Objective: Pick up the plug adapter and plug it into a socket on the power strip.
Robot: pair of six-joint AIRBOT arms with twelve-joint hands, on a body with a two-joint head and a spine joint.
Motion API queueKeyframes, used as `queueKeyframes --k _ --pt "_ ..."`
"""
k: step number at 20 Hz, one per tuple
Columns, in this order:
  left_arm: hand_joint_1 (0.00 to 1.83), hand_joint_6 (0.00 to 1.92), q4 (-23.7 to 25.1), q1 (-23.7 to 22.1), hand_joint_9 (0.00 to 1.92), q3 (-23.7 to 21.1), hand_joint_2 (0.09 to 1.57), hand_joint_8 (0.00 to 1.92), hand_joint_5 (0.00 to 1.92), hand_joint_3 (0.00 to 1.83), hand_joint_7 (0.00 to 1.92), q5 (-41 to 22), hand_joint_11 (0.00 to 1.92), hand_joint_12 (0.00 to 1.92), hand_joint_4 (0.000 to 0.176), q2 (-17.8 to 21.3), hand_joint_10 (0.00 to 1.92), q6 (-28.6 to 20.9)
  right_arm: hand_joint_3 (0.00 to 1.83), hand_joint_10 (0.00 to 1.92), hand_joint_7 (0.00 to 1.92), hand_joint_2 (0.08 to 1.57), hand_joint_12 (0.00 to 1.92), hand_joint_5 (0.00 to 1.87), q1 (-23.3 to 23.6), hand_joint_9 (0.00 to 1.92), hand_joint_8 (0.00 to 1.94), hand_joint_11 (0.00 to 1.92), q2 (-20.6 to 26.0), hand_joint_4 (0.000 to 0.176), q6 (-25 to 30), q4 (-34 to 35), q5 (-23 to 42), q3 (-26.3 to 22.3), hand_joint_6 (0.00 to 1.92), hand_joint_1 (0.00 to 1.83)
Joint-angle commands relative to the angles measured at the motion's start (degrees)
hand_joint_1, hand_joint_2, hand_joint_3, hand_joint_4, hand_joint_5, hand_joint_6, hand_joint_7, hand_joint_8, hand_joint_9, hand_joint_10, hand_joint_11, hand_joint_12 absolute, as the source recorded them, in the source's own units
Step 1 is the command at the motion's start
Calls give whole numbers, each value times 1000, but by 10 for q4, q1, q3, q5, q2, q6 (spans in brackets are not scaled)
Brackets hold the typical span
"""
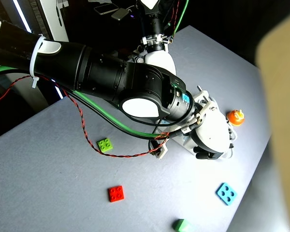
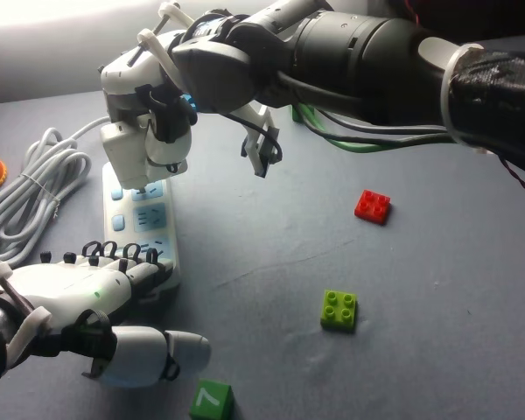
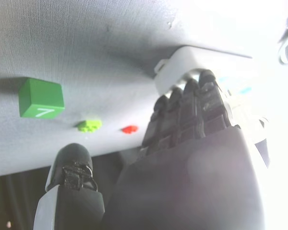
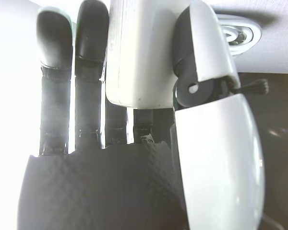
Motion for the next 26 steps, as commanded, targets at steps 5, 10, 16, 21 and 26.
queueKeyframes --k 5,10,16,21,26 --pt "0 3 -14 8 46 0 1150 3 33 0 56 -27 0 0 0 -5 4 -3 2 1015 1024 1139 1422 848 11 968 1126 832 2 0 -9 3 84 -1 1017 1254" --pt "0 5 -14 9 50 0 1151 2 29 1 56 -28 11 5 0 -4 4 -3 0 1015 1049 1126 1418 878 7 980 1092 830 3 0 -7 3 84 -1 965 1264" --pt "0 0 -14 9 0 -1 1155 0 0 2 0 -30 0 0 0 -3 0 -4 0 1014 1035 1139 1397 839 4 994 1116 866 2 0 2 3 78 -1 1011 1260" --pt "0 0 -14 10 0 -1 1155 0 0 2 0 -29 0 0 0 -3 0 -4 2 1314 969 1140 1415 786 3 943 1085 836 2 0 5 3 77 0 979 1371" --pt "0 0 -14 12 0 -1 1154 0 0 1 0 -28 0 0 0 -2 0 -4 3 1364 964 1145 1459 784 1 920 1095 829 3 0 27 3 63 0 961 1375"
